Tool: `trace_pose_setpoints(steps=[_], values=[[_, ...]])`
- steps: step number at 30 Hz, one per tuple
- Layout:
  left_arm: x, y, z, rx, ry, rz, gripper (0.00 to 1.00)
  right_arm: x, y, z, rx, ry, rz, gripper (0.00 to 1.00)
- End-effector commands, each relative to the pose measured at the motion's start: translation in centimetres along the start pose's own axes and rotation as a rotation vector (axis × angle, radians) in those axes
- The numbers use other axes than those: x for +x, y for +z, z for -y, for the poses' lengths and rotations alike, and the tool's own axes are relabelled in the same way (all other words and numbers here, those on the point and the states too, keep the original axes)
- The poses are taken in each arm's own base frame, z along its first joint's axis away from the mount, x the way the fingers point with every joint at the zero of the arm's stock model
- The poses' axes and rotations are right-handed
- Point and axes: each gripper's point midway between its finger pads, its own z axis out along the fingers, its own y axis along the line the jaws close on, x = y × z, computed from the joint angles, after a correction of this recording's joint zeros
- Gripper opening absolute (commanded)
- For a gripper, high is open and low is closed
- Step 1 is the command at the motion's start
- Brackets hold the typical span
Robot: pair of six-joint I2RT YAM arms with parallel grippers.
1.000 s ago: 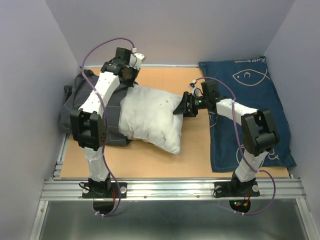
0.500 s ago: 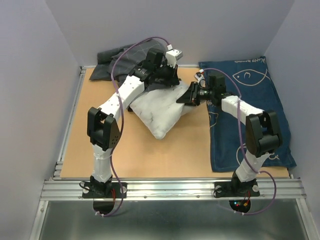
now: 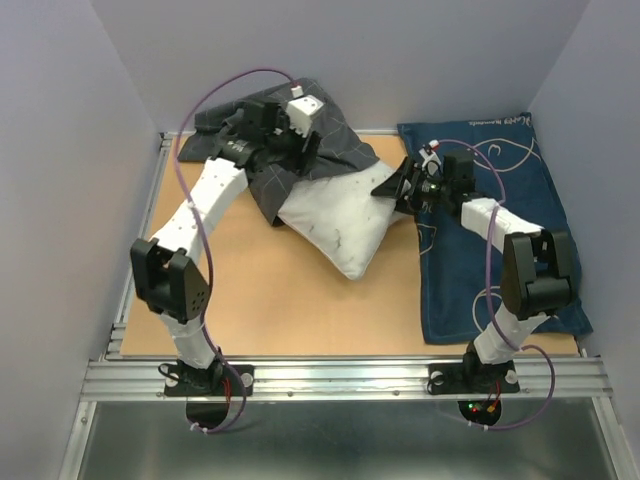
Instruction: Put the pillow into the pillowcase
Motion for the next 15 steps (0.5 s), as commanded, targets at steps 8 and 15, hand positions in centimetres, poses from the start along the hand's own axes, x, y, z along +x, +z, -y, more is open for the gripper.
trace_pose_setpoints(steps=[8,15], values=[[6.6,-4.8,-5.0,-0.279,0.343,-0.173,0.70,3.7,-3.7,1.4,0.134,-0.005,0.056,1.00],[9.9,-2.6,-4.0,-0.246,0.347,-0.237,0.71,4.9,-3.5,2.1,0.142,0.033,0.032,1.00]])
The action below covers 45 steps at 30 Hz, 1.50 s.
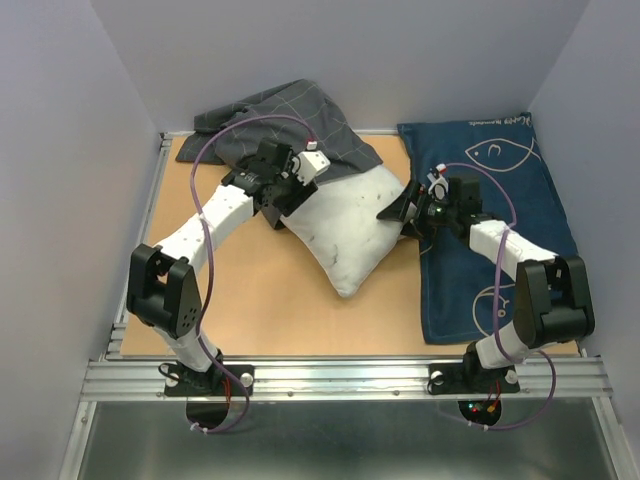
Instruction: Put the pillow into the pillowcase
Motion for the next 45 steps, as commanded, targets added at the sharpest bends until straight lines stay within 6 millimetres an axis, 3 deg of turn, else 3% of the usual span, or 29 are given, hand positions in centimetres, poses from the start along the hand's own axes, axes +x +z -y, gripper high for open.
trace_pose_setpoints(steps=[1,5,7,11,14,15,17,18,19,20,21,22,24,25,26,29,31,33,37,39,40,42,43,45], values=[[-0.7,0.3,-0.5,-0.051,0.030,0.038,0.71,-0.6,0.1,-0.1,-0.004,-0.021,0.037,1.00],[-1.3,1.6,-0.4,-0.084,0.012,0.060,0.70,-0.5,0.7,0.4,0.004,0.003,0.034,1.00],[-1.0,2.3,-1.9,-0.167,-0.017,0.033,0.65,-0.5,0.9,0.7,0.005,0.009,0.035,1.00],[-1.3,3.0,-3.2,-0.215,0.008,0.023,0.43,-0.8,1.3,0.7,-0.005,0.008,0.032,0.87],[-2.2,2.8,-1.9,-0.126,0.037,0.046,0.00,-0.9,1.9,0.3,-0.024,0.011,0.025,0.75],[-2.4,2.8,-1.3,-0.090,0.039,0.044,0.00,-0.9,1.9,0.1,-0.035,0.014,0.026,0.72],[-3.8,1.9,2.5,0.117,0.065,0.066,0.00,-1.2,2.1,-1.4,-0.088,0.035,0.037,0.62],[-6.8,0.5,5.4,0.266,0.107,0.155,0.00,-1.7,1.9,-2.8,-0.161,0.066,0.055,0.52],[-6.7,-0.9,8.0,0.379,0.120,0.134,0.00,-1.8,1.8,-3.7,-0.203,0.088,0.066,0.46],[-8.1,-2.3,9.8,0.457,0.135,0.168,0.00,-2.0,1.7,-4.6,-0.240,0.109,0.078,0.40],[-10.1,-4.5,12.5,0.589,0.151,0.242,0.00,-2.1,1.8,-5.8,-0.276,0.162,0.075,0.25],[-14.1,-7.4,14.7,0.654,0.201,0.336,0.00,-2.8,1.6,-7.3,-0.318,0.143,0.090,0.16],[-16.2,-10.9,17.6,0.790,0.220,0.369,0.00,-3.0,1.9,-9.2,-0.354,0.138,0.080,0.00],[-17.8,-12.7,19.1,0.880,0.227,0.399,0.00,-3.8,1.6,-10.5,-0.379,0.152,0.094,0.00],[-18.2,-13.1,19.5,0.912,0.224,0.401,0.00,-4.2,1.4,-11.1,-0.394,0.160,0.100,0.01],[-16.3,-10.1,19.2,0.924,0.184,0.317,0.00,-5.1,1.1,-12.2,-0.414,0.172,0.125,0.01],[-15.1,-8.7,16.4,0.874,0.108,0.306,0.00,-4.8,1.2,-11.6,-0.402,0.177,0.129,0.01],[-12.2,-5.7,14.9,0.836,0.054,0.255,0.00,-3.9,1.6,-10.1,-0.368,0.207,0.127,0.01],[-5.9,-3.6,14.7,0.807,0.058,0.116,0.00,-1.9,2.4,-7.2,-0.310,0.232,0.090,0.01],[-4.5,-3.1,14.0,0.767,0.047,0.107,0.00,-1.3,2.9,-6.4,-0.280,0.209,0.050,0.22],[-4.0,-3.0,12.5,0.708,0.022,0.101,0.00,-0.8,3.1,-5.7,-0.250,0.153,0.032,0.44],[-3.0,-2.1,11.5,0.669,-0.002,0.096,0.00,-0.4,2.5,-5.5,-0.209,0.038,0.013,0.65],[-2.4,-1.5,10.3,0.635,-0.035,0.084,0.00,-0.1,2.3,-4.4,-0.136,-0.063,0.003,0.79],[-1.9,-0.9,9.8,0.626,-0.052,0.072,0.00,-0.1,1.5,-3.4,-0.072,-0.150,0.001,0.87]])
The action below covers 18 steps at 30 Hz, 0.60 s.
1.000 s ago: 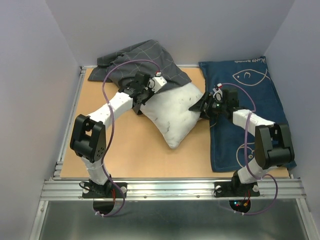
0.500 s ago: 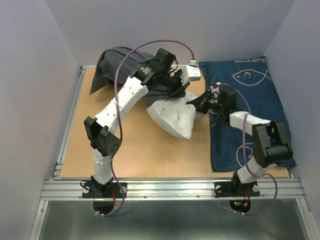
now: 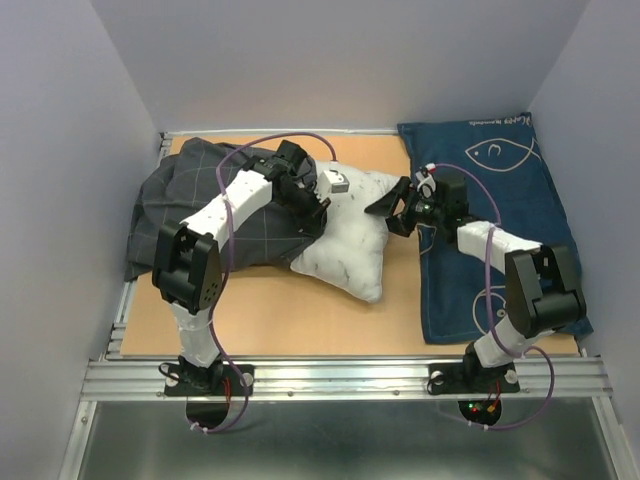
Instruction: Put the pillow into the pillowcase
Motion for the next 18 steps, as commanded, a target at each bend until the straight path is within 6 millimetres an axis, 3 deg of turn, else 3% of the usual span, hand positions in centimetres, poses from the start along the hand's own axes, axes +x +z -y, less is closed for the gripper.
trace_pose_setpoints(steps=[1,4,5,7,10,11,13,14,18], values=[[-2.6,-3.2,-2.5,-0.135,0.039,0.128,0.00,-0.1,-2.7,0.1,0.133,-0.350,-0.038,0.96],[-2.7,-3.0,-3.2,-0.154,0.026,0.136,0.00,-0.7,-5.3,1.9,0.279,-0.464,-0.049,1.00],[-3.0,-3.0,-3.6,-0.167,0.024,0.149,0.00,-2.3,-6.1,2.0,0.348,-0.505,-0.007,1.00],[-3.6,-2.9,-4.4,-0.189,0.029,0.164,0.00,-2.9,-7.9,2.3,0.415,-0.555,-0.018,1.00],[-4.4,-3.1,-5.0,-0.197,0.009,0.186,0.00,-0.9,-8.5,1.0,0.308,-0.540,-0.090,1.00],[-5.1,-3.2,-5.3,-0.201,0.009,0.198,0.00,0.9,-8.4,-0.5,0.193,-0.536,-0.146,1.00],[-5.8,-3.1,-5.5,-0.189,0.001,0.213,0.00,3.1,-8.0,-0.8,0.101,-0.449,-0.185,1.00],[-6.6,-3.6,-5.5,-0.191,0.009,0.230,0.00,5.1,-7.4,0.3,0.078,-0.378,-0.243,1.00],[-7.4,-3.7,-5.0,-0.153,-0.006,0.242,0.00,7.4,-4.9,2.1,0.070,-0.325,-0.324,1.00]])
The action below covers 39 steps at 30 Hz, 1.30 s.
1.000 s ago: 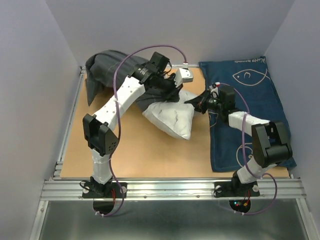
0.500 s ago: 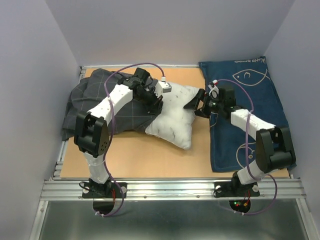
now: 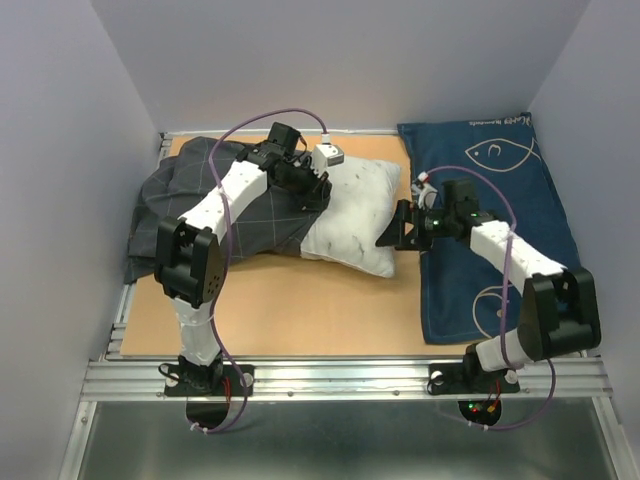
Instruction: Put the pillow into the pillowcase
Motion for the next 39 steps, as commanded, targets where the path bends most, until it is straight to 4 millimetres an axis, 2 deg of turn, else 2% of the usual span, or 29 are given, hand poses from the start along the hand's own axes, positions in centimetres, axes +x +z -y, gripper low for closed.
trace_pose_setpoints(steps=[1,4,5,6,7,9,10,11,12,13,14,16,19,21,22,23,24,25,27,28,29,30,31,32,33,34,35,37,39], values=[[-3.4,-1.1,0.1,0.011,0.023,0.080,0.00,2.9,3.3,-0.4,-0.109,0.074,-0.089,1.00],[-3.4,-1.3,1.0,0.057,0.033,0.084,0.00,2.6,5.7,0.0,-0.117,0.088,-0.064,1.00],[-3.4,-1.3,1.4,0.077,0.041,0.079,0.00,1.5,6.6,-0.5,-0.144,0.063,-0.038,0.97],[-3.6,-1.3,1.7,0.087,0.031,0.084,0.00,1.2,7.1,-0.8,-0.163,0.070,-0.038,0.89],[-4.0,-1.2,2.3,0.123,0.014,0.095,0.00,0.9,7.7,-1.2,-0.185,0.080,-0.035,0.68],[-6.0,-0.8,5.1,0.211,0.045,0.107,0.00,-1.5,8.1,-4.8,-0.289,0.053,0.027,0.44],[-7.0,-0.2,7.0,0.278,0.063,0.113,0.00,-3.4,7.4,-7.6,-0.365,0.058,0.082,0.38],[-9.5,-1.3,9.0,0.309,0.120,0.148,0.00,-4.7,6.7,-9.7,-0.420,0.054,0.109,0.33],[-10.7,-1.5,10.8,0.345,0.167,0.165,0.00,-5.6,6.1,-11.5,-0.468,0.060,0.128,0.29],[-11.9,-1.4,14.1,0.406,0.226,0.178,0.00,-7.0,4.9,-13.5,-0.540,0.030,0.181,0.21],[-13.0,-2.2,15.2,0.417,0.267,0.210,0.00,-8.0,3.7,-15.2,-0.585,0.081,0.189,0.17],[-14.1,-3.3,16.7,0.455,0.264,0.249,0.00,-8.7,2.5,-16.6,-0.617,0.073,0.212,0.04],[-14.8,-6.1,15.1,0.404,0.294,0.302,0.00,-9.1,0.3,-17.9,-0.630,0.075,0.269,0.01],[-13.8,-6.5,13.7,0.369,0.274,0.294,0.00,-8.7,-1.0,-18.8,-0.646,0.020,0.284,0.01],[-13.7,-7.6,13.2,0.332,0.284,0.307,0.00,-8.0,-0.5,-17.6,-0.608,0.014,0.274,0.01],[-12.3,-7.2,11.8,0.295,0.255,0.280,0.00,-7.9,-0.2,-16.7,-0.568,0.015,0.281,0.01],[-11.4,-7.2,11.1,0.258,0.264,0.259,0.08,-7.6,0.2,-15.4,-0.520,0.020,0.283,0.00],[-10.1,-7.0,10.0,0.198,0.275,0.220,0.09,-7.1,0.6,-14.5,-0.478,0.012,0.281,0.00],[-5.4,-6.9,9.1,0.121,0.355,0.105,0.09,-4.5,2.9,-10.2,-0.336,0.042,0.217,0.01],[-2.8,-5.9,8.2,0.112,0.374,0.029,0.08,-4.1,3.1,-9.7,-0.326,0.012,0.216,0.01],[1.1,-5.5,8.2,0.113,0.405,-0.054,0.07,-2.3,4.0,-8.0,-0.287,-0.007,0.162,0.03],[3.1,-5.4,7.7,0.093,0.423,-0.102,0.05,-1.4,4.4,-7.2,-0.266,-0.012,0.140,0.12],[5.4,-5.7,6.7,0.047,0.448,-0.172,0.04,-0.5,4.7,-6.4,-0.242,-0.005,0.117,0.47],[8.7,-6.0,7.0,0.058,0.486,-0.245,0.08,1.0,4.7,-5.5,-0.219,0.008,0.069,0.63],[9.9,-6.4,7.0,0.042,0.482,-0.278,0.08,1.6,4.5,-5.2,-0.199,0.002,0.049,0.76],[10.5,-7.3,6.6,0.007,0.516,-0.299,0.23,3.0,4.2,-4.1,-0.147,0.029,0.004,0.94],[11.2,-7.7,6.6,0.004,0.520,-0.313,0.40,2.9,3.2,-3.8,-0.126,-0.014,0.019,0.96],[10.3,-9.2,6.2,-0.036,0.522,-0.284,0.51,3.8,1.7,-2.9,-0.082,0.020,-0.011,0.99],[7.6,-10.7,5.3,-0.096,0.514,-0.220,0.61,3.6,0.3,-1.9,-0.050,0.025,-0.013,0.99]])
